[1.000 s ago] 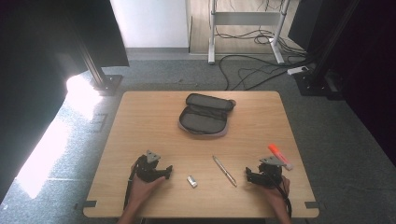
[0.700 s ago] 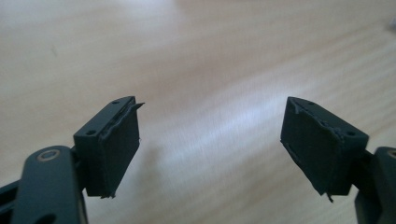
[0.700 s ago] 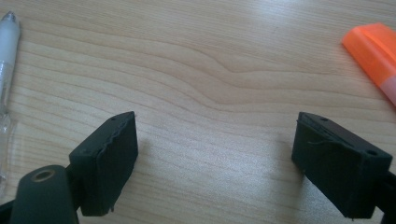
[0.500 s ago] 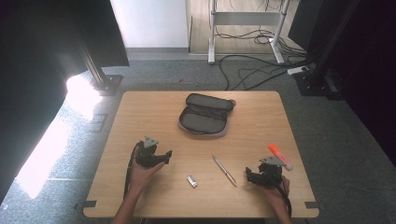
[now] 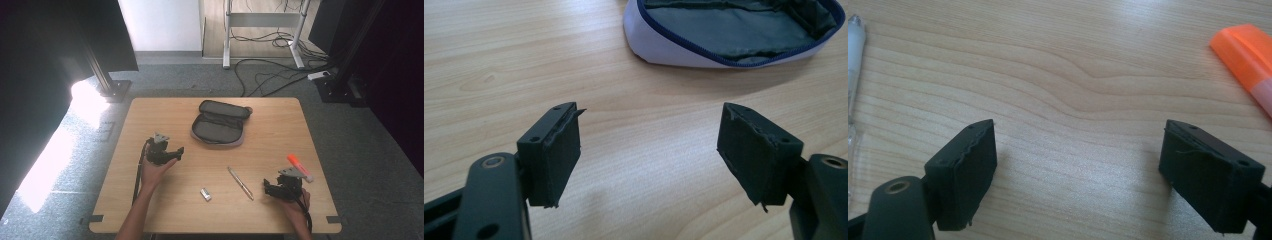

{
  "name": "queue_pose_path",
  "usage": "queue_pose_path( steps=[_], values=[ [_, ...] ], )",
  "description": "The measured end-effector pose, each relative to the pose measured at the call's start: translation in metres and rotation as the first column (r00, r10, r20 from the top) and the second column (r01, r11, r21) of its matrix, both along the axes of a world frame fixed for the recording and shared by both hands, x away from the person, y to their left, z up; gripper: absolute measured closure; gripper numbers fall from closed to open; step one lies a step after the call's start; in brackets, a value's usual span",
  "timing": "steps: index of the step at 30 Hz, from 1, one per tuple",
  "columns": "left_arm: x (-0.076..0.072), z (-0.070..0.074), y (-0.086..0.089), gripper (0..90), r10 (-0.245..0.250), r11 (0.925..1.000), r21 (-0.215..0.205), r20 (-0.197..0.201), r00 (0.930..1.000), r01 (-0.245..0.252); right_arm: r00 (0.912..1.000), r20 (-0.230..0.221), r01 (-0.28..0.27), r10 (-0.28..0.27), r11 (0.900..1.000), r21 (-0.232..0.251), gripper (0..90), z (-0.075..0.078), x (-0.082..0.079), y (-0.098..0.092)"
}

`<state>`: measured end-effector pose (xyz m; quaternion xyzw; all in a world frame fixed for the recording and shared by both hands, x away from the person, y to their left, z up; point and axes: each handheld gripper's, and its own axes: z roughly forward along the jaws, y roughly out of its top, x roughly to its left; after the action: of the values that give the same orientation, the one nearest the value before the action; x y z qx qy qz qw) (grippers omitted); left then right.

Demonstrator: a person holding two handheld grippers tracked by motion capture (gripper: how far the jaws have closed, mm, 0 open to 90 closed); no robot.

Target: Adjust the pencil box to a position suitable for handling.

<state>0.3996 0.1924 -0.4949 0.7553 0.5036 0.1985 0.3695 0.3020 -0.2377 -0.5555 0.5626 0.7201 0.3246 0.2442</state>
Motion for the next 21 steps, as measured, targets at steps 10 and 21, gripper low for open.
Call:
queue_pose_path(
  steps=[10, 21],
  values=[
    [0.026, 0.010, -0.013, 28.0, -0.032, 0.9992, -0.024, -0.010, 0.9994, 0.032, 1.0000, 0.000, 0.003, -0.003, 1.000, 0.000, 15.6, 0.000, 0.000, 0.000],
    [0.055, 0.008, -0.030, 29.8, -0.040, 0.9991, -0.015, -0.022, 0.9990, 0.040, 1.0000, 0.001, 0.008, -0.008, 1.000, 0.001, 16.2, 0.000, 0.000, 0.000]
  ],
)
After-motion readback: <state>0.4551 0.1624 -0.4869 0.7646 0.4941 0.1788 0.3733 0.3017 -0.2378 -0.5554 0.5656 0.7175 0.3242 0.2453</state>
